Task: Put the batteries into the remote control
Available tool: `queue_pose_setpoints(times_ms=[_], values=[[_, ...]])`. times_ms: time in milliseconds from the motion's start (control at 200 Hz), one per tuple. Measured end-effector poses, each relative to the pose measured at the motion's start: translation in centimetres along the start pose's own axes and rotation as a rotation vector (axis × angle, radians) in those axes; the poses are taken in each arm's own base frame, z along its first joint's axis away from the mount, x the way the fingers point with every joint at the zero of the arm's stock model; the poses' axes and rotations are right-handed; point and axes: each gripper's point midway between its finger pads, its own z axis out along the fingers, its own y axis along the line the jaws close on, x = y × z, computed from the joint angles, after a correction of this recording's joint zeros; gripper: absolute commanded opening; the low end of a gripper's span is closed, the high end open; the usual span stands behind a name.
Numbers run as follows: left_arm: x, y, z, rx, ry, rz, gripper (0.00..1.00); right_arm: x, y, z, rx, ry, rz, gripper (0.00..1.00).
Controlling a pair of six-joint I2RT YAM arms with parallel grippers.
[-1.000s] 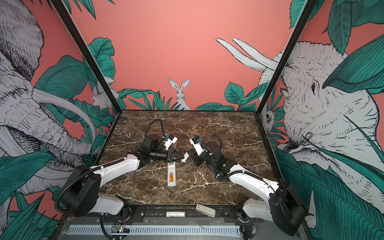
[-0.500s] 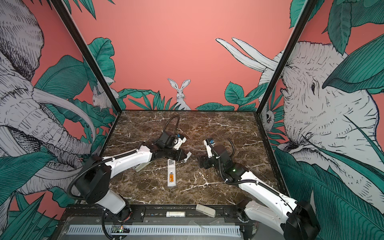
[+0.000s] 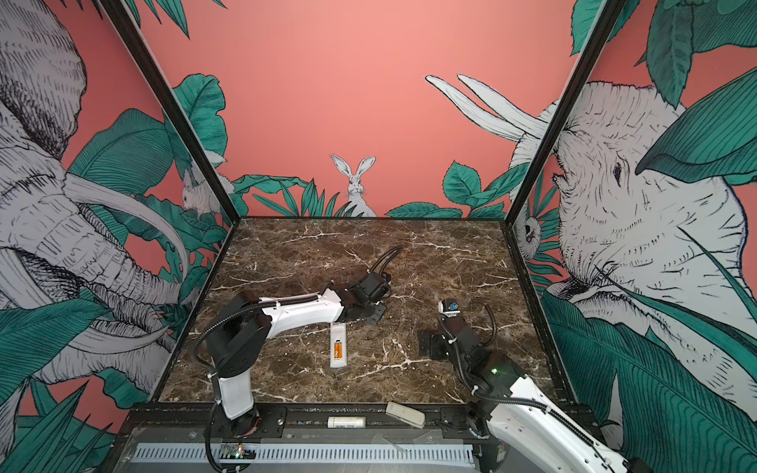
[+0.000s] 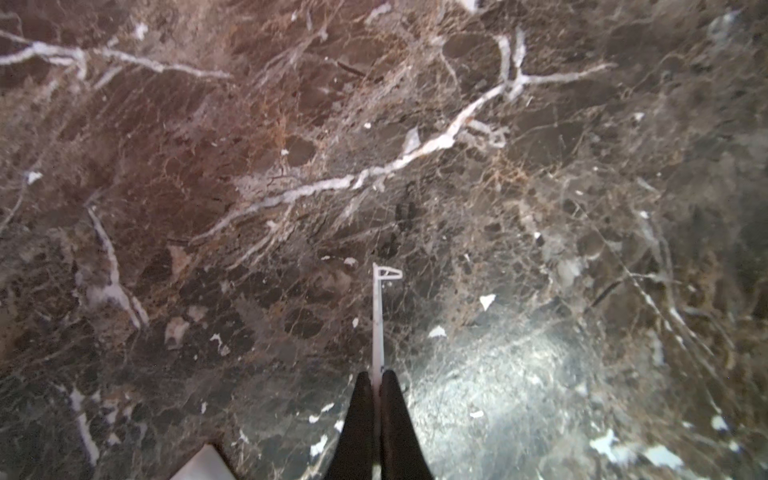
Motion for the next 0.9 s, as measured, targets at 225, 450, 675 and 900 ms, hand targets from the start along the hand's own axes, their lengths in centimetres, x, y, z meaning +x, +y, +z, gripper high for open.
queue_pose_setpoints(times_ms=[225,450,675,900], values=[[0.5,-2.4,1.3,-0.064,0.017,0.09,0.0,0.2,-2.0,-1.5,0.073,-0.014,0.034,0.99],[1.0,-3.8,1.4,-0.089,0.02,0.125,0.0,-0.4,-2.6,-2.5,0.107,-0.03,0.042,0.99],[1.4,-5.7,1.1,-0.072,0.015,0.147,0.17,-0.6,-3.2,-2.8,0.141,-0.038,0.042,0.99],[2.5,-6.9,1.5,-0.044,0.04,0.152,0.35,-1.5,-3.4,-3.4,0.155,-0.062,0.049,0.99]])
